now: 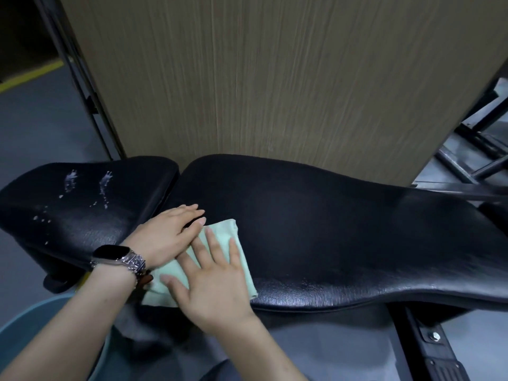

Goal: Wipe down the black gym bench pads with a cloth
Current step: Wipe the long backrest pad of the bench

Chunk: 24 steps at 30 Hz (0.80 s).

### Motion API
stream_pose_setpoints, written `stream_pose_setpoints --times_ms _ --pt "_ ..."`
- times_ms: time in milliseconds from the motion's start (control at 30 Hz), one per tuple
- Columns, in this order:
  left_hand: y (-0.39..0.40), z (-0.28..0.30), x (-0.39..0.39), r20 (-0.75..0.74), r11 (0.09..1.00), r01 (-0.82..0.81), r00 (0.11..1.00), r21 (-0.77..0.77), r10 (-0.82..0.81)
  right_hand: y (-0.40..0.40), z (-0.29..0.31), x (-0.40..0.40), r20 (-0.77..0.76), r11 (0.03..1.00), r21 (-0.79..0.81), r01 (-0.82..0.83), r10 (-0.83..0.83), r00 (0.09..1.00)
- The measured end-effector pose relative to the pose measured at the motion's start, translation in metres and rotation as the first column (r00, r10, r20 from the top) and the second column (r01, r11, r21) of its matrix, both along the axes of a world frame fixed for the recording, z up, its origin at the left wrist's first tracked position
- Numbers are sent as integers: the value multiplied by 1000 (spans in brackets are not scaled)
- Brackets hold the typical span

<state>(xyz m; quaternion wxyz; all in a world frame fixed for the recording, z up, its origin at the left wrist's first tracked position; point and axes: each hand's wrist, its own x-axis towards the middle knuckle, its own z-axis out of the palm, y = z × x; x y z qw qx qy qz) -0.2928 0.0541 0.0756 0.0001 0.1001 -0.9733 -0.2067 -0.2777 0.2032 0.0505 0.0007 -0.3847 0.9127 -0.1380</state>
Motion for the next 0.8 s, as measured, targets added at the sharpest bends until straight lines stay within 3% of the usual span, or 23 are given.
stream_pose_setpoints --times_ms 800 --pt "8 -6 -1 -24 998 -29 999 -49 28 128 -5 -53 -138 996 29 81 -76 988"
